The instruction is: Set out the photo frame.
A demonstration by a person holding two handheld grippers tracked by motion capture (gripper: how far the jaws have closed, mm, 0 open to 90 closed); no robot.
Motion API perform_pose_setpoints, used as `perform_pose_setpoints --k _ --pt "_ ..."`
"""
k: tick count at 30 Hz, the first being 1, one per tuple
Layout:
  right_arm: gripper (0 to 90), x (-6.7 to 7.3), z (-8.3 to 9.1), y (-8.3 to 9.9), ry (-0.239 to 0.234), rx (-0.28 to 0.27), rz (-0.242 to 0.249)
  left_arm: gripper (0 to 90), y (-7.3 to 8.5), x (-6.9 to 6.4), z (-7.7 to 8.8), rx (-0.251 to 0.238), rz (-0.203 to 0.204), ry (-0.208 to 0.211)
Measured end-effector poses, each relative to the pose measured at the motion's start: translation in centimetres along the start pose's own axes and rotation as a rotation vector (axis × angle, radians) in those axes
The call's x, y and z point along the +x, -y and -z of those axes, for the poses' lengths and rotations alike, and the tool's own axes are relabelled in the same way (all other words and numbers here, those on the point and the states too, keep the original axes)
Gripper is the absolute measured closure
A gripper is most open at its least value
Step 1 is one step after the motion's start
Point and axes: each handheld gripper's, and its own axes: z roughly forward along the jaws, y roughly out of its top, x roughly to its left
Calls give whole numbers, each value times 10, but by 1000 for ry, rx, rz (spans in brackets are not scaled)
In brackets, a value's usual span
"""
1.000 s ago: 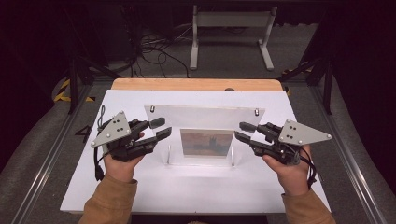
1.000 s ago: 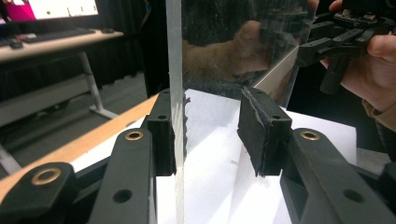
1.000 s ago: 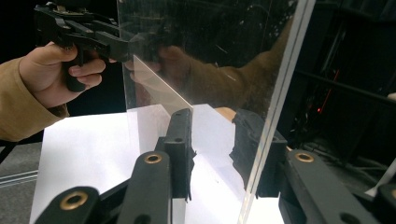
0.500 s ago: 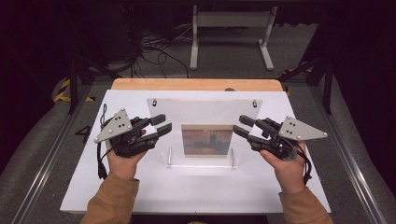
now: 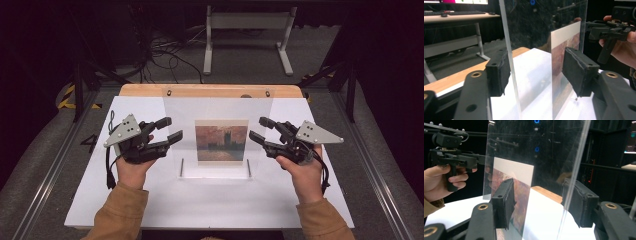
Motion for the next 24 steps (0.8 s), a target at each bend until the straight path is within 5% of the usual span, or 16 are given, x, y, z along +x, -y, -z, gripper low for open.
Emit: perform_pose_setpoints --k 12,21,24 --pt "359 -7 10 0 35 -7 -15 309 10 9 0 37 28 -18" --pt "302 -1 37 -10 82 109 25 206 12 1 27 96 -21 -64" --pt "242 -2 45 -11 116 160 -11 194 19 2 34 125 -1 -75"
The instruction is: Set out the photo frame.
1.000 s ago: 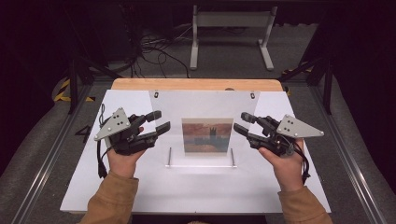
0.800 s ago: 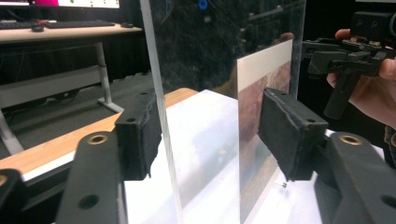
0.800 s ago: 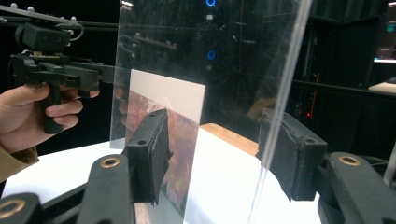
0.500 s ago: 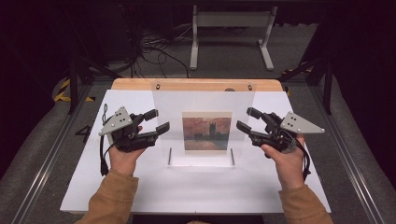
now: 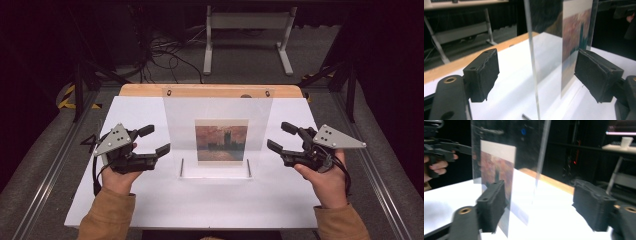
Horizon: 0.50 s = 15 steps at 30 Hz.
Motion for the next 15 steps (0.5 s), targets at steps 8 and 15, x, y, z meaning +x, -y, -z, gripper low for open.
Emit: perform_pose_setpoints --k 8,15 --pt "169 -7 14 9 24 96 -9 121 24 7 20 58 29 -66" --pt "131 -12 22 20 41 150 -29 90 44 14 31 102 55 -99"
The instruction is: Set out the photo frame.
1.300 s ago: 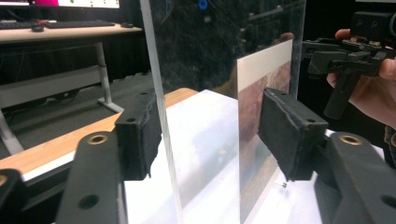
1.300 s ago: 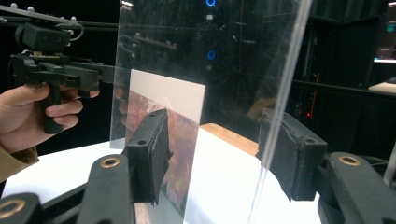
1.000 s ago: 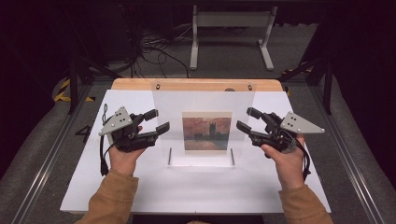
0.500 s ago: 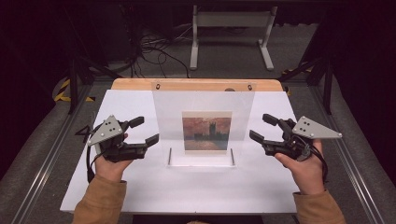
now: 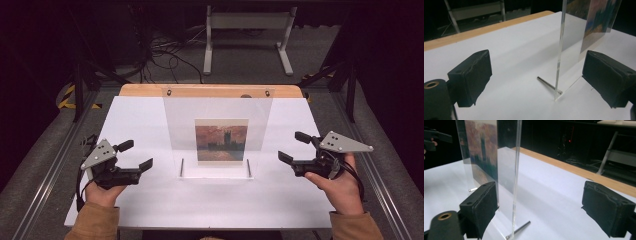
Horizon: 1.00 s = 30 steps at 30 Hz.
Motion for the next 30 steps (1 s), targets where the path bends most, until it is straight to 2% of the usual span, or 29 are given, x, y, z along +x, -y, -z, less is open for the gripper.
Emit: perform_pose_setpoints --k 3,6,16,18,20,25,27,30 --pt "120 -4 3 8 8 25 -14 90 9 4 4 22 -3 -5" --pt "110 -8 4 16 7 47 -42 89 20 9 6 33 11 -4" --pt "84 -19 1 43 11 105 -66 84 45 19 3 74 43 23" --pt "74 -21 -1 49 9 113 -63 80 51 21 0 70 49 34" --pt "69 -23 -1 55 10 115 -65 82 59 23 -1 51 63 27" --pt "63 -28 -3 71 12 106 -89 84 67 21 -6 54 30 20" --pt "59 -30 -5 80 14 118 -97 84 70 22 -9 66 29 25" --pt "57 -32 -7 90 16 131 -109 81 75 22 -13 110 21 27"
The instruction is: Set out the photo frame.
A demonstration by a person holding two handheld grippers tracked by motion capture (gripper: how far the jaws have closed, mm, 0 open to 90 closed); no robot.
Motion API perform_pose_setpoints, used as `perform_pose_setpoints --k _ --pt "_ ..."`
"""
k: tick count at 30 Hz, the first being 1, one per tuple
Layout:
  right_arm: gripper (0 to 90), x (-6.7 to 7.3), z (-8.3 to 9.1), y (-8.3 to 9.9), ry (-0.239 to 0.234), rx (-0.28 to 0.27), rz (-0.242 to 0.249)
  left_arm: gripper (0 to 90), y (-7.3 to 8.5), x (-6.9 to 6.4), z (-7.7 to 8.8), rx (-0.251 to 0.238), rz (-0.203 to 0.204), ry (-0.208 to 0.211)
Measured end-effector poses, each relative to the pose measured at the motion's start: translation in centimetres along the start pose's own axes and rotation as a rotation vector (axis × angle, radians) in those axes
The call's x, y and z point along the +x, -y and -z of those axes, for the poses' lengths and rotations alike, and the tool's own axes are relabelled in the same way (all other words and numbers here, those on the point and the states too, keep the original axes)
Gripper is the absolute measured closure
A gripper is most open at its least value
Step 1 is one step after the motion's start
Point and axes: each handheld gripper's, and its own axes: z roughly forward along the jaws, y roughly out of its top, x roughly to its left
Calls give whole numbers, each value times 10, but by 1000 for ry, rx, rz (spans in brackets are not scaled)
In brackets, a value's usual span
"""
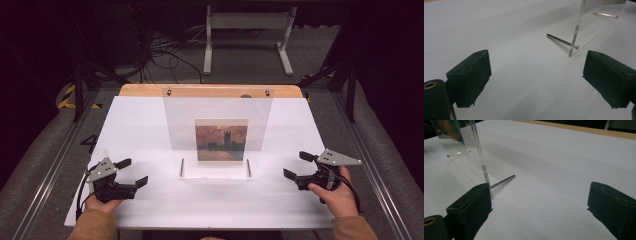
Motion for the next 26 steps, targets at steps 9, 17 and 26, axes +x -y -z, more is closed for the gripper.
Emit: perform_pose_setpoints --k 9,17,26 --pt "56 -2 -13 23 16 72 -15 71 4 2 -8 49 9 10" --pt "63 3 -19 21 17 129 38 72 4 3 -9 56 20 8" --pt "62 4 -22 20 9 161 52 73 3 4 -8 49 25 10"
